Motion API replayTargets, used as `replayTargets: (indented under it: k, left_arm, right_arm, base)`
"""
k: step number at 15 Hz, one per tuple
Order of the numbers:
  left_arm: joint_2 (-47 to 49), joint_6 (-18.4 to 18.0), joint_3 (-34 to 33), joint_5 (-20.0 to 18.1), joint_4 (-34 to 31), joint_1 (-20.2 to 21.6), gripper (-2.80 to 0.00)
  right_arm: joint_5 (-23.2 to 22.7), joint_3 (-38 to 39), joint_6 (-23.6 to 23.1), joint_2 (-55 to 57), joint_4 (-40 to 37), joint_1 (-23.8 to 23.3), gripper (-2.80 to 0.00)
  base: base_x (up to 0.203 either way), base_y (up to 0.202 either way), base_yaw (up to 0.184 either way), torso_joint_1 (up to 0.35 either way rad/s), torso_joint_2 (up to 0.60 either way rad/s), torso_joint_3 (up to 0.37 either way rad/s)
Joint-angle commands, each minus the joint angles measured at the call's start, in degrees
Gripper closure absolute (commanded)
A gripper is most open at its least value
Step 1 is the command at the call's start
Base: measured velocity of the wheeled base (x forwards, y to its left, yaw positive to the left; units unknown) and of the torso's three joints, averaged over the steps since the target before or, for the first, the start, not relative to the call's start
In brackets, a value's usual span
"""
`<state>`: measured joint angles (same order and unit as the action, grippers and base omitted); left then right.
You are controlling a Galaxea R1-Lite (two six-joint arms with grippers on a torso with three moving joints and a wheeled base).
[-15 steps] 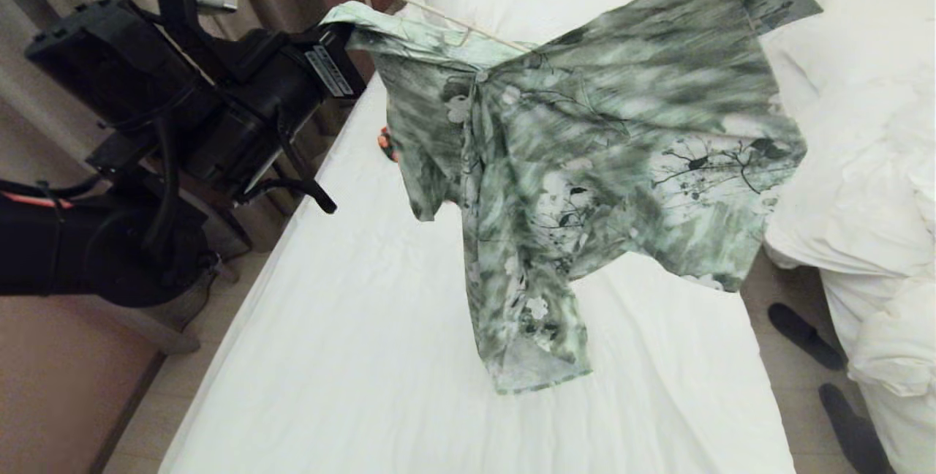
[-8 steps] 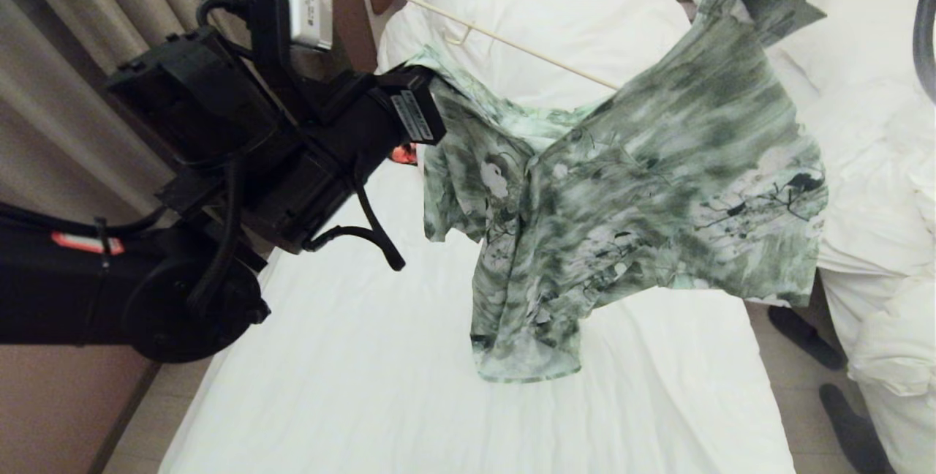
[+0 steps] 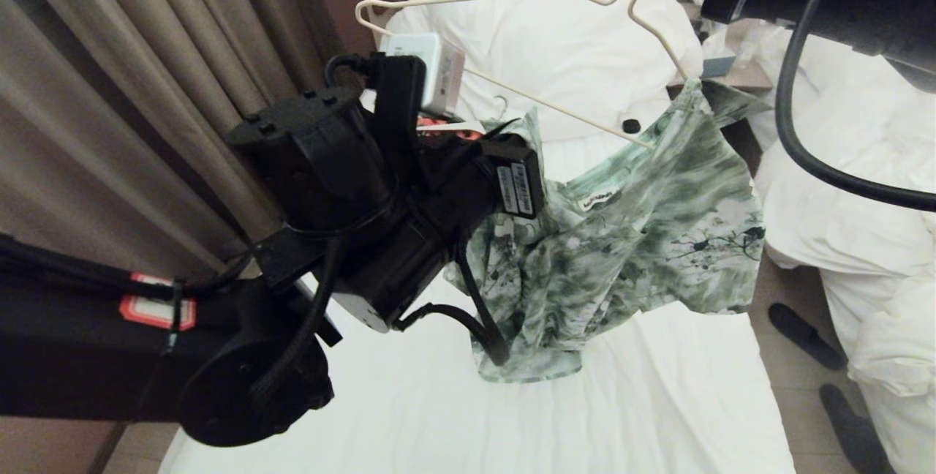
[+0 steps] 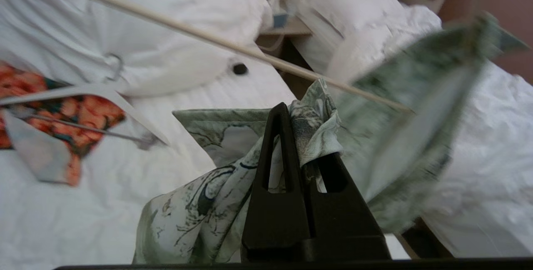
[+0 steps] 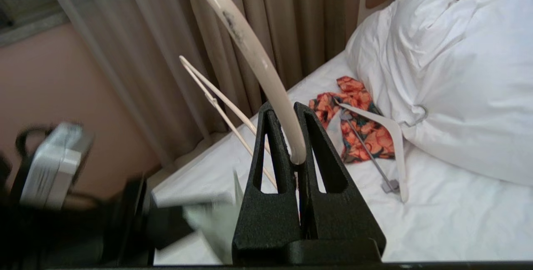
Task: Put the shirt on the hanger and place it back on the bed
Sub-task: Take the clothes hanger out of the clothes
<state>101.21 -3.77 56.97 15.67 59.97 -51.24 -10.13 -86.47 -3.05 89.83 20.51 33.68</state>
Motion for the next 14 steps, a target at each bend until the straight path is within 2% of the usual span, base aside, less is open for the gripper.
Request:
replayTargets:
  k: [1, 4, 5, 7, 12, 13, 14]
  left_arm:
    - [1.4, 0.0, -1.8, 0.4, 0.4, -3.7, 0.0]
    - [1.4, -1.0, -4.8, 3.1, 0.9, -11.0, 0.0]
    - [2.6, -1.3, -5.1, 4.4, 1.2, -12.0, 0.0]
    - [7.0, -1.3, -4.0, 4.8, 1.7, -10.3, 0.0]
    - [13.3, -1.7, 2.1, 4.1, 2.5, -0.6, 0.0]
    - [13.3, -2.4, 2.5, 3.3, 2.5, 1.1, -2.8]
    - [13.2, -2.8, 3.2, 2.4, 2.5, 2.4, -2.8]
  right_arm:
    - [0.0, -0.1, 0.0, 2.0, 1.2, 0.1, 0.0]
    - [2.2, 0.3, -0.5, 3.5, 3.6, 0.6, 0.0]
    - [2.4, 1.1, -0.5, 3.5, 4.0, 1.2, 0.0]
    - [3.6, 3.1, -0.5, 3.0, 4.1, 2.7, 0.0]
    - [5.0, 4.4, -0.4, 1.3, 4.1, 1.9, 0.0]
    - [5.0, 4.4, -0.3, 1.3, 4.1, 1.1, 0.0]
    - [5.0, 4.4, -0.3, 1.3, 4.1, 0.7, 0.0]
  base:
    - [0.0, 0.0, 0.0, 0.0, 0.0, 0.0]
    - [0.0, 0.0, 0.0, 0.0, 0.0, 0.0]
    - [0.0, 0.0, 0.0, 0.0, 0.0, 0.0]
    - [0.0, 0.0, 0.0, 0.0, 0.0, 0.0]
    - [0.0, 0.0, 0.0, 0.0, 0.0, 0.0]
    - [0.0, 0.0, 0.0, 0.0, 0.0, 0.0]
    - [0.0, 0.0, 0.0, 0.0, 0.0, 0.0]
